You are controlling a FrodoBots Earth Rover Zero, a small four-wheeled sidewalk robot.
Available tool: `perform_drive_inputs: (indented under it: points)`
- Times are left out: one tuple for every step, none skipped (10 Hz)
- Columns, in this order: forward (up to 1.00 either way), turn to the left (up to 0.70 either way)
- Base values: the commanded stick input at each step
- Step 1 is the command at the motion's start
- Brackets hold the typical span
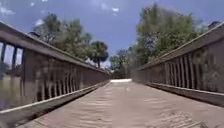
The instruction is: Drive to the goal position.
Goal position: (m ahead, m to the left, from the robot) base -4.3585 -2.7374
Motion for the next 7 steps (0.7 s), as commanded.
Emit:
perform_drive_inputs:
  points:
    - [0.45, 0.0]
    - [0.45, 0.0]
    - [0.45, 0.0]
    - [0.45, 0.0]
    - [0.45, 0.0]
    - [0.45, 0.0]
    - [0.45, 0.0]
